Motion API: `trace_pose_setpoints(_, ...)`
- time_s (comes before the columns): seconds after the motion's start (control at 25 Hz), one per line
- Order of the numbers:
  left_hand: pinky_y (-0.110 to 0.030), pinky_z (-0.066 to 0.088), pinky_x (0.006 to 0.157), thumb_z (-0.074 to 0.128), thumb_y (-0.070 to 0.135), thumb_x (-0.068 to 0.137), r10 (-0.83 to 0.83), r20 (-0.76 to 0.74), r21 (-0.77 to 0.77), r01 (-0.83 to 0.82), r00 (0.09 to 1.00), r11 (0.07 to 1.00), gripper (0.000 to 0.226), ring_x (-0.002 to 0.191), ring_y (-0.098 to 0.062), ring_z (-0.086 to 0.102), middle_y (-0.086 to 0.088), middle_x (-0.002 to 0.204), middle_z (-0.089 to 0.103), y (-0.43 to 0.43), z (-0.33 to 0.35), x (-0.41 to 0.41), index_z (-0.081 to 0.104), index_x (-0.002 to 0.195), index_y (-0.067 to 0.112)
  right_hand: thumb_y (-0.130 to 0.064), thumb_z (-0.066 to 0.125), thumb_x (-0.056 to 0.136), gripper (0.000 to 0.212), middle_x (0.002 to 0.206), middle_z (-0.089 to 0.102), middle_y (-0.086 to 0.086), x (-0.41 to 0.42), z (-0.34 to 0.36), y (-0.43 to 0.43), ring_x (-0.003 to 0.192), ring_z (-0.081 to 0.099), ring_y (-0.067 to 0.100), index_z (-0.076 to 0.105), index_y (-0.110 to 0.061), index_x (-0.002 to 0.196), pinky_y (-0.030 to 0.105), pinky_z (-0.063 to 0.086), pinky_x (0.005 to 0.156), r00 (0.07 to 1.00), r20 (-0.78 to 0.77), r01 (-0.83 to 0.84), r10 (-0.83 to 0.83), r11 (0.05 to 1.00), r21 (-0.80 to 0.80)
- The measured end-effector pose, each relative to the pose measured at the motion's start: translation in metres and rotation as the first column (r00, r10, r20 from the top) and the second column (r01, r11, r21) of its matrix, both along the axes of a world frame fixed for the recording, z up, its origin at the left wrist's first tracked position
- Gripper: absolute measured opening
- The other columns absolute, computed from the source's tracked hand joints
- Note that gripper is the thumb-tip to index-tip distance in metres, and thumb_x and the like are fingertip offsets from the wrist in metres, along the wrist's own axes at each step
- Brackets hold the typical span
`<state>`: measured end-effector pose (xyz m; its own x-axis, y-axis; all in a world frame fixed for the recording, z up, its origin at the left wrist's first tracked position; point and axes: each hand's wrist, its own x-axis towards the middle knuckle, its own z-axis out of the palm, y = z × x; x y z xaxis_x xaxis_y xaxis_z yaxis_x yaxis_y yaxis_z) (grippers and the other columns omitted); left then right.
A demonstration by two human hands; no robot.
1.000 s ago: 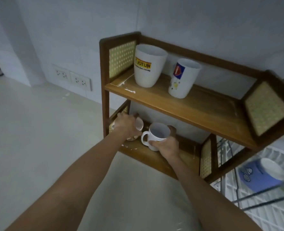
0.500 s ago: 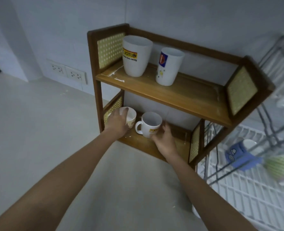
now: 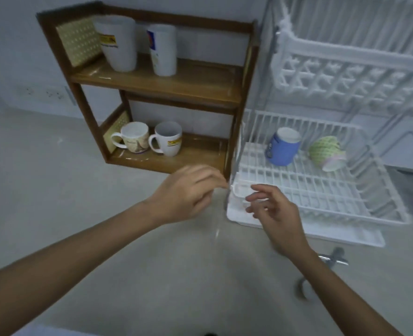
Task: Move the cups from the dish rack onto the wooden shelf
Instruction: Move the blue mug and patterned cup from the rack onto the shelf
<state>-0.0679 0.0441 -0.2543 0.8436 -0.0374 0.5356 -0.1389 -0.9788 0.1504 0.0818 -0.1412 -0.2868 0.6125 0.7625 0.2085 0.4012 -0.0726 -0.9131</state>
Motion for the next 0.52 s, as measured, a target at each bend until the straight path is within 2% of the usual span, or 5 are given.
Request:
trace_pose_setpoints(0.12, -0.035, 0.050, 0.082, 0.057, 0.000, 0.082, -0.131, -0.005, 0.048, 0.131, 0.991, 0.990, 0.027, 0.098, -0.027, 0.064, -0.008, 0.104, 0.069, -0.033, 0.010, 0.041, 0.070, 0.104, 0.008, 0.004, 0.058, 0.086, 0.041, 0.082, 0.072, -0.007, 0.056, 0.011, -0.025, 0.070, 0.069, 0.008, 0.061, -0.036, 0.094, 0.027, 0.055, 0.063, 0.978, 0.117, 0.175, -0.172, 0.984, -0.021)
trace_pose_setpoints(0.24, -0.038, 0.051, 0.081, 0.062, 0.001, 0.078, -0.125, -0.103, 0.143, 0.139, 0.987, 0.980, 0.031, 0.095, -0.030, 0.064, -0.011, 0.104, 0.069, -0.051, 0.015, 0.094, 0.068, 0.108, 0.007, -0.009, 0.063, 0.087, 0.022, 0.093, 0.071, -0.002, 0.126, 0.019, -0.026, 0.086, 0.068, 0.018, 0.063, -0.022, 0.105, 0.027, 0.048, 0.071, 0.930, 0.279, 0.295, -0.240, 0.939, -0.177)
trace_pose_setpoints(0.32, -0.042, 0.048, 0.088, 0.061, 0.004, 0.081, 0.034, -0.227, 0.168, 0.005, 0.973, 0.986, 0.041, 0.106, -0.033, 0.059, -0.015, 0.119, 0.062, -0.051, 0.014, 0.138, 0.059, 0.122, 0.004, -0.016, 0.064, 0.087, 0.037, 0.118, 0.065, 0.012, 0.175, 0.023, -0.020, 0.106, 0.062, 0.031, 0.057, -0.009, 0.122, 0.033, 0.048, 0.084, 0.879, 0.383, 0.418, -0.283, 0.843, -0.338)
trace_pose_setpoints(0.4, -0.043, 0.041, 0.098, 0.056, 0.007, 0.086, 0.260, -0.389, 0.242, -0.175, 0.884, 0.954, 0.048, 0.119, -0.034, 0.048, -0.018, 0.134, 0.049, -0.047, 0.013, 0.177, 0.047, 0.133, 0.007, -0.024, 0.063, 0.087, 0.055, 0.136, 0.050, 0.019, 0.214, 0.029, -0.011, 0.120, 0.051, 0.037, 0.044, -0.006, 0.136, 0.039, 0.044, 0.095, 0.853, 0.414, 0.504, -0.319, 0.712, -0.489)
trace_pose_setpoints(0.52, -0.044, 0.038, 0.104, 0.053, 0.015, 0.091, 0.367, -0.286, 0.655, -0.099, 0.885, 0.749, 0.039, 0.127, -0.031, 0.045, -0.011, 0.136, 0.051, -0.037, 0.013, 0.231, 0.052, 0.129, 0.022, -0.036, 0.062, 0.086, 0.072, 0.142, 0.037, 0.021, 0.246, 0.028, 0.003, 0.126, 0.041, 0.041, 0.028, -0.007, 0.142, 0.046, 0.041, 0.099, 0.833, 0.463, 0.550, -0.304, 0.549, -0.629)
